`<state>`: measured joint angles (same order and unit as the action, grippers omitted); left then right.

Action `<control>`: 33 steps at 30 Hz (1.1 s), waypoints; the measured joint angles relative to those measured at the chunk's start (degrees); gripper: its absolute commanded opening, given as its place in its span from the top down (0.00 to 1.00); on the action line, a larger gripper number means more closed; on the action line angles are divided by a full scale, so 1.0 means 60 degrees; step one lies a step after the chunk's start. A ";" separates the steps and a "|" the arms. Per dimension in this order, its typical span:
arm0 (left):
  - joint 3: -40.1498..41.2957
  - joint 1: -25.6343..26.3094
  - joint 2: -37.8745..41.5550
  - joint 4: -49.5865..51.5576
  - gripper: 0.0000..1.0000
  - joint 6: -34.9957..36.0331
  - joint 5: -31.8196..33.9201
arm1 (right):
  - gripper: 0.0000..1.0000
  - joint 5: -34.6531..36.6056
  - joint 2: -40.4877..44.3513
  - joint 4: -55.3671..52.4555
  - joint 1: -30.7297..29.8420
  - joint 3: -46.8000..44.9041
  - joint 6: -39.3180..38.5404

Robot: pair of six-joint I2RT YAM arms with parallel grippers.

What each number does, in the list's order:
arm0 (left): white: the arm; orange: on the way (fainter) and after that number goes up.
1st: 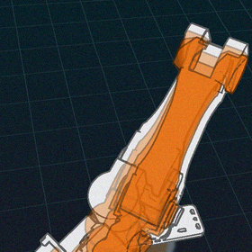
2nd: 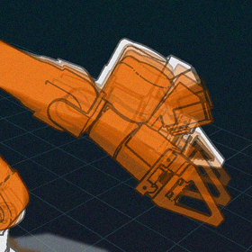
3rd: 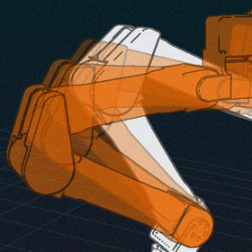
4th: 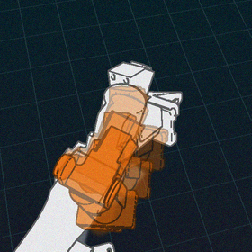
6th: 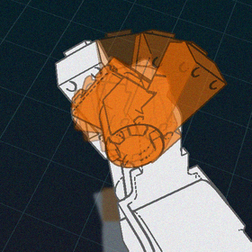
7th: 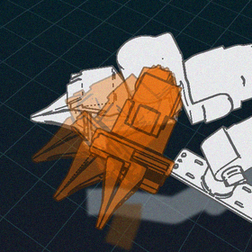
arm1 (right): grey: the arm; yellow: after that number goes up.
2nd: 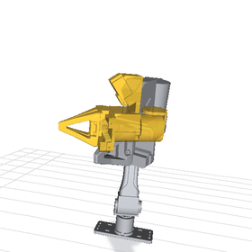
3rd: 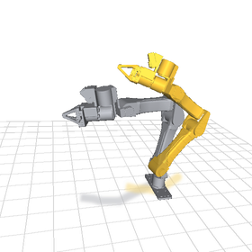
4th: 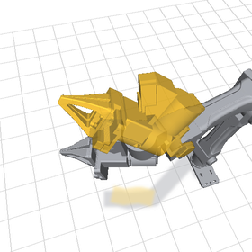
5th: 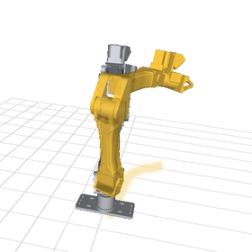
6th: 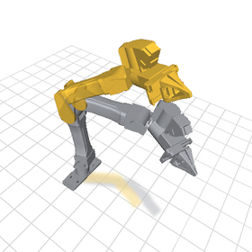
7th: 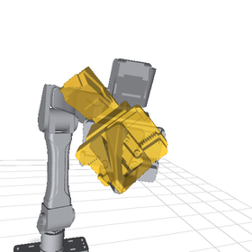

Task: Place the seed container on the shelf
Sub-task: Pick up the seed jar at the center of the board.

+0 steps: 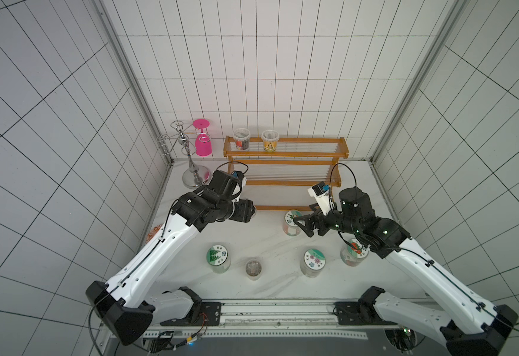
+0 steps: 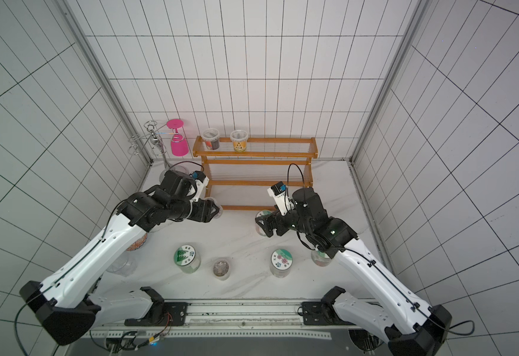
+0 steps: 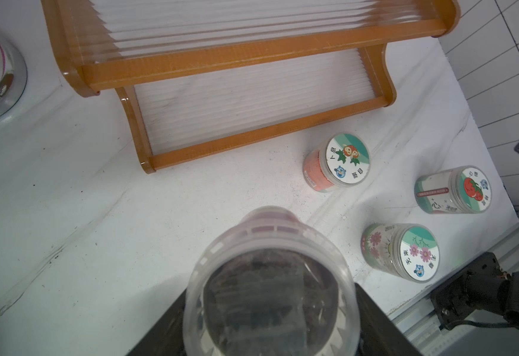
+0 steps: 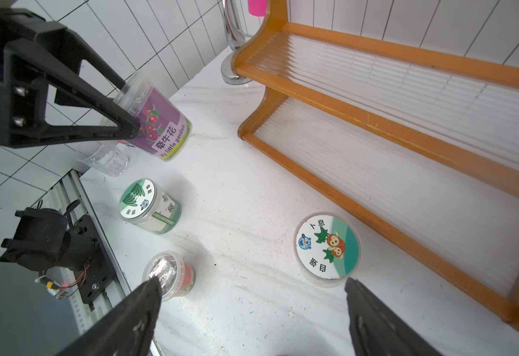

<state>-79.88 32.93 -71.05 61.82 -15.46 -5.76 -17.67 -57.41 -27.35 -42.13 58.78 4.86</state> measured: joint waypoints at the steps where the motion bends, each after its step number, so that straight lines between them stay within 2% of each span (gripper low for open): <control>1: -0.0124 0.0004 0.0011 0.0091 0.45 0.0168 -0.0142 | 0.04 -0.0084 0.0047 0.0040 0.0000 0.0000 -0.0189; 5: -0.0382 0.0193 0.0011 0.0310 0.45 0.0820 -0.0557 | 0.04 -0.0532 0.0171 0.0291 0.0000 -0.0018 -0.0914; 16: -0.0823 0.1734 -0.0204 0.0368 0.45 0.2011 -0.1530 | 0.04 -0.2994 -0.0117 0.1883 -0.0087 -0.0590 -0.2222; 22: -0.1188 0.2142 -0.0601 0.0386 0.45 0.2433 -0.2055 | 0.06 -0.3625 -0.0466 0.2269 -0.0463 -0.0663 -0.2761; 30: -0.1519 0.2222 -0.0834 0.0386 0.45 0.2769 -0.2506 | 0.19 -0.3960 -0.0667 0.2459 -0.0667 -0.0670 -0.3085; 33: -0.1581 0.2248 -0.0874 0.0393 0.44 0.2838 -0.2590 | 0.28 -0.4054 -0.0794 0.2459 -0.0681 -0.0670 -0.3133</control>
<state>-89.36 46.41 -76.29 64.18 1.56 -21.30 -42.00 -62.17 -12.60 -46.22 54.76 -13.93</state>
